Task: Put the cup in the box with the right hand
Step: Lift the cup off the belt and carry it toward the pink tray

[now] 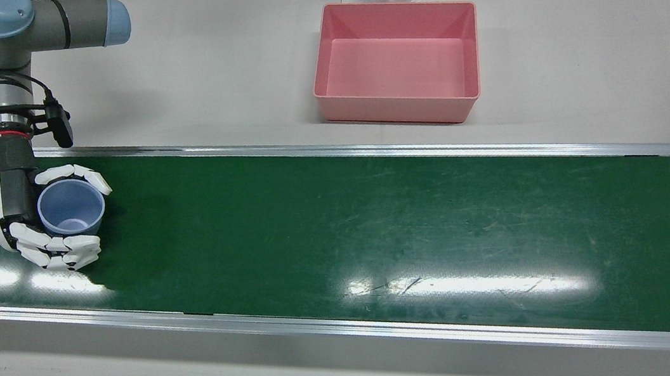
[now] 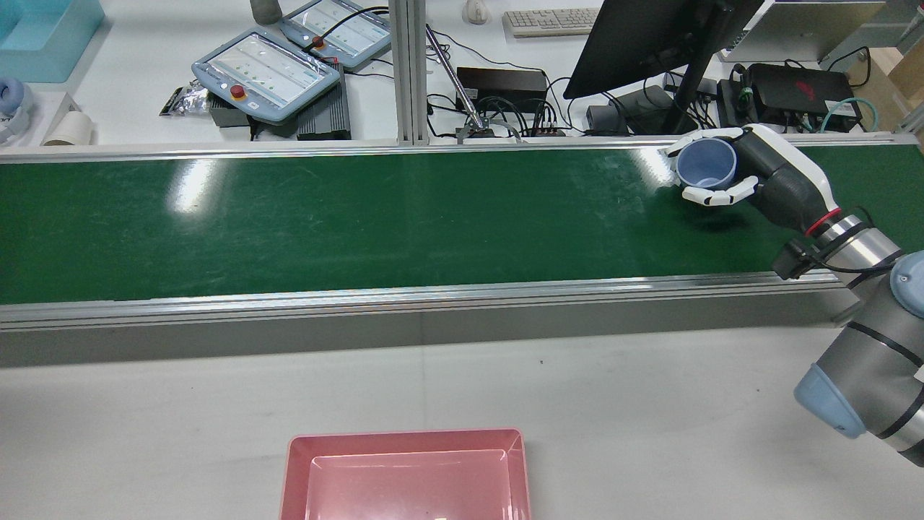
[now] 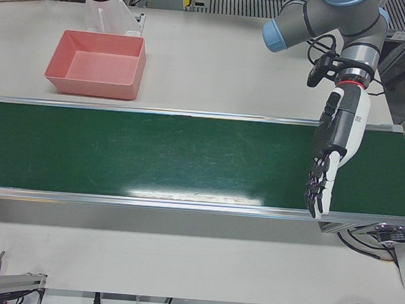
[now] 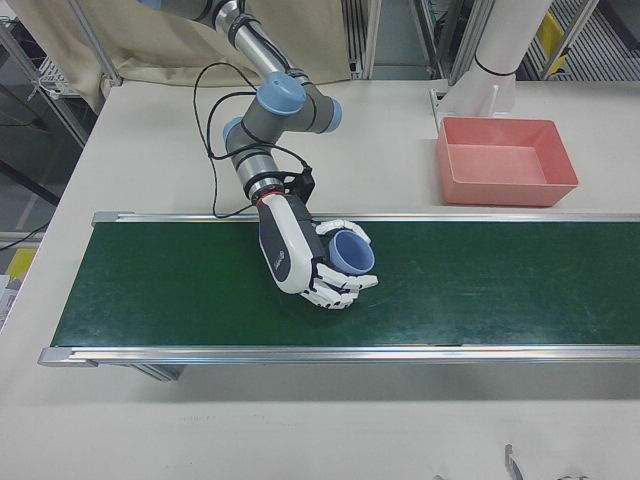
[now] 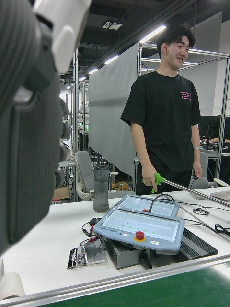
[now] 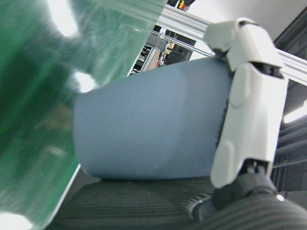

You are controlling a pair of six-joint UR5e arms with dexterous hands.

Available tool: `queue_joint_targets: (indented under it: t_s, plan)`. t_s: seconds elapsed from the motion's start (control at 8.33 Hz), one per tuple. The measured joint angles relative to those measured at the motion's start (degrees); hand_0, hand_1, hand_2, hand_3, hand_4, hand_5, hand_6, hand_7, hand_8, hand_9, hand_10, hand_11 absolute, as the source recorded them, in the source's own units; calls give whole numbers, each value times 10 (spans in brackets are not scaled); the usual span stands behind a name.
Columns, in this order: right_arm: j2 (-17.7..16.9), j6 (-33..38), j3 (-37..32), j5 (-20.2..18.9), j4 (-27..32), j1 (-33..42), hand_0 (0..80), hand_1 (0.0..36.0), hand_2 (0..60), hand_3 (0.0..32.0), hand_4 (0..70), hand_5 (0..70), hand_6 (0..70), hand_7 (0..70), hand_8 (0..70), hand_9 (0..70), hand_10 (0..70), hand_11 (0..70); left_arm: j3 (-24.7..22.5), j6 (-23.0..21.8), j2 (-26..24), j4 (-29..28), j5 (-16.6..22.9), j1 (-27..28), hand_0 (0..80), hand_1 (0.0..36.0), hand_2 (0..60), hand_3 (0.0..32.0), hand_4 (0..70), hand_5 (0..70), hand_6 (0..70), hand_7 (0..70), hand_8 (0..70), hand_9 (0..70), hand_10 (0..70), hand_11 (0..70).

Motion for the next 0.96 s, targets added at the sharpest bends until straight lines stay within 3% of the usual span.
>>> queue_joint_targets:
  t_s: [0.24,0.48,0.6,0.96]
  plan:
    - [-18,0,67,5,-4,9,712,360,600,0,700,211,401,700,585,700,543,700,0,0,0,0,0,0,0,0,0,0,0,0,0,0,0,0,0,0]
    - [-22,-5,167,3,-32,11,614,360,600,0,630,204,389,700,575,700,529,700,0,0,0,0,0,0,0,0,0,0,0,0,0,0,0,0,0,0]
    - [-22,-16,230,0,-65,-6,606,360,600,0,646,202,393,700,578,700,529,700,0,0,0,-1,0,0,0,0,0,0,0,0,0,0,0,0,0,0]
    - [-10,-134,451,22,-197,-190,576,360,600,0,564,189,371,700,574,700,531,700,0,0,0,0,0,0,0,0,0,0,0,0,0,0,0,0,0,0]
